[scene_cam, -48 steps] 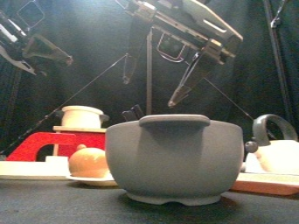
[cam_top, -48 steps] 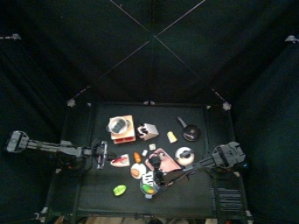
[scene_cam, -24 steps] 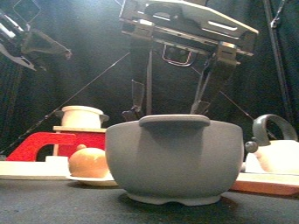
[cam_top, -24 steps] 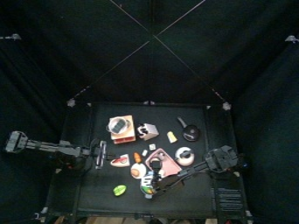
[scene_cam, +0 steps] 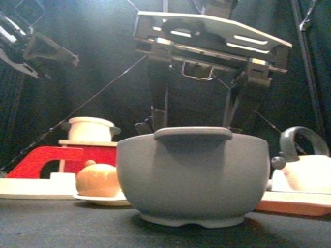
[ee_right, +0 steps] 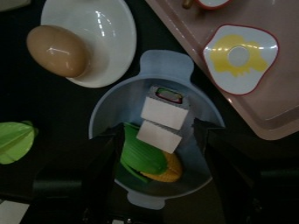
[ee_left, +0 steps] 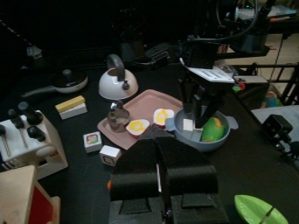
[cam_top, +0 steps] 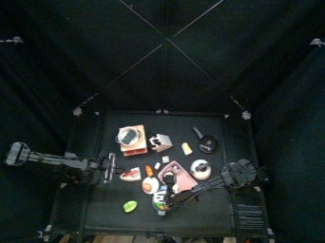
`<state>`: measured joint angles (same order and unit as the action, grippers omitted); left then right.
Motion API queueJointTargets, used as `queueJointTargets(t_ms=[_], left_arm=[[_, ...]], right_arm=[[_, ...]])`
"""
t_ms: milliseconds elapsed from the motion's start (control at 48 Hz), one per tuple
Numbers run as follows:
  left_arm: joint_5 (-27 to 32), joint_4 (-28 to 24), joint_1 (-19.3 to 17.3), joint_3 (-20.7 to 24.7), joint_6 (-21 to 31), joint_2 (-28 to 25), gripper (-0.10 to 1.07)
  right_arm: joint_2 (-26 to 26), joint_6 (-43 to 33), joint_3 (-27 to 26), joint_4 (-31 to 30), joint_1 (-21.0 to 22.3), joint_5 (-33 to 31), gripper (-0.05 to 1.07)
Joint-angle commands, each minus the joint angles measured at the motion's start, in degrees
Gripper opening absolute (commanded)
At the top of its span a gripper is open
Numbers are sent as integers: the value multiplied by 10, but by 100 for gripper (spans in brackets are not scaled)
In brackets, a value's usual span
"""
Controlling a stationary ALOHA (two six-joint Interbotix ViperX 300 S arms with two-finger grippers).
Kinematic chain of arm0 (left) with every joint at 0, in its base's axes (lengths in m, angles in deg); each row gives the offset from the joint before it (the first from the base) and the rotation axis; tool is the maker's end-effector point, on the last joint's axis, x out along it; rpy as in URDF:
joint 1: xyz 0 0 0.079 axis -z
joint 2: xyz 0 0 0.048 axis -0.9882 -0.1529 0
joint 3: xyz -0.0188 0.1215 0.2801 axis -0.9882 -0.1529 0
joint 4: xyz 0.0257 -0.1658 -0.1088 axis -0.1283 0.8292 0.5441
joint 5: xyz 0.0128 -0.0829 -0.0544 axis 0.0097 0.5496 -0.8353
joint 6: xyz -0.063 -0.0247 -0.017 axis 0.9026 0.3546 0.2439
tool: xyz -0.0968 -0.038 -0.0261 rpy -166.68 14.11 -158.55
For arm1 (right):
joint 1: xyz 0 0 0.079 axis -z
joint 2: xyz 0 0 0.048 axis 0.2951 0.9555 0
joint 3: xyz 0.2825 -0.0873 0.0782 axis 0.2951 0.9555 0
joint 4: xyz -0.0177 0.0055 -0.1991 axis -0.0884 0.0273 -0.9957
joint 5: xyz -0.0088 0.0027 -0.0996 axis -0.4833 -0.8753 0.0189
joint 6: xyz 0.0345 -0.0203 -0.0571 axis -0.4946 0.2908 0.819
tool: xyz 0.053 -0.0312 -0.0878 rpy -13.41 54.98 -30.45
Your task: Grab white sushi piece from bowl
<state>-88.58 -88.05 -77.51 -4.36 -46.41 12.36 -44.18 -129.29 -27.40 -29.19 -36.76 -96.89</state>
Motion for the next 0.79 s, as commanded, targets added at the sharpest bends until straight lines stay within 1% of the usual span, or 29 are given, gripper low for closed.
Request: queueJointTargets(t_ms=[0,458,771], left_arm=[[-3,0,0,7,-1,-1,-2],[-3,0,-1,7,-1,-1,-2],[-3,-1,0,7,-1,-1,-2]], right_arm=[[-11,-1,-2,-1,3,-1,94],[7,3,0,-6,16,14,94],[16,11,-5,-4,12,20,94]])
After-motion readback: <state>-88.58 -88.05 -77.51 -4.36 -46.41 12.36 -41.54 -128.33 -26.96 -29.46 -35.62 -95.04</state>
